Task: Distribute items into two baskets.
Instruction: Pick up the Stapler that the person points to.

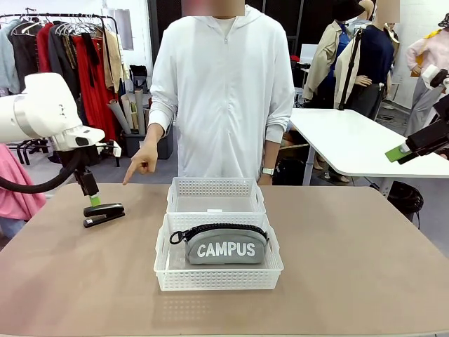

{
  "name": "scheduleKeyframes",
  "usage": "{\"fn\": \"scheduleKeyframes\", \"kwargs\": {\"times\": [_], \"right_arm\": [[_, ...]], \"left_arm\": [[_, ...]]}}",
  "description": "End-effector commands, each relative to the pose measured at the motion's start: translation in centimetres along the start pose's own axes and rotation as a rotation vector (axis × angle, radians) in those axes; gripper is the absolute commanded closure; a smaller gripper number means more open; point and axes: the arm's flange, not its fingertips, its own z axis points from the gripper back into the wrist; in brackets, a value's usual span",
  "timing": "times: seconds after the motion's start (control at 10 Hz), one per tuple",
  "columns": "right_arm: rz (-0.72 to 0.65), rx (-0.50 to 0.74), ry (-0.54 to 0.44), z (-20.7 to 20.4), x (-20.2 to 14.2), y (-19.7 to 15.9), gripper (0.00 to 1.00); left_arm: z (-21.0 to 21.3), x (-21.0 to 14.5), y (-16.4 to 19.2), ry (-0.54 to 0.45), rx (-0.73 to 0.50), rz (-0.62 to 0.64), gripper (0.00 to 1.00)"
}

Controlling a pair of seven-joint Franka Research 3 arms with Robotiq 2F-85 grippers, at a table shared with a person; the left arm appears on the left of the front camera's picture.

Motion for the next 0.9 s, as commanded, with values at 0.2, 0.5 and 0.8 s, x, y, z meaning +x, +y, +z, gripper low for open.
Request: {"fn": "scheduleKeyframes", "kwargs": {"times": [0.2, 0.5, 0.8], "right_arm": [[0.01, 0.009, -0.02, -0.1, -0.1, 0.2, 0.0], [0.01, 0.009, -0.02, -0.1, -0.1, 0.2, 0.0], [0.01, 0.009, -0.02, -0.1, -0.1, 0.2, 0.0]], "left_arm": [[-2.8, -0.5, 0.1, -0.005, 0.031, -0.063, 0.0], [-4.6, 0.1, 0.6, -0.014, 0.067, -0.1, 0.0], [-5.4, 1.4, 1.0, -0.026, 0.057, -0.107, 0.0]]}}
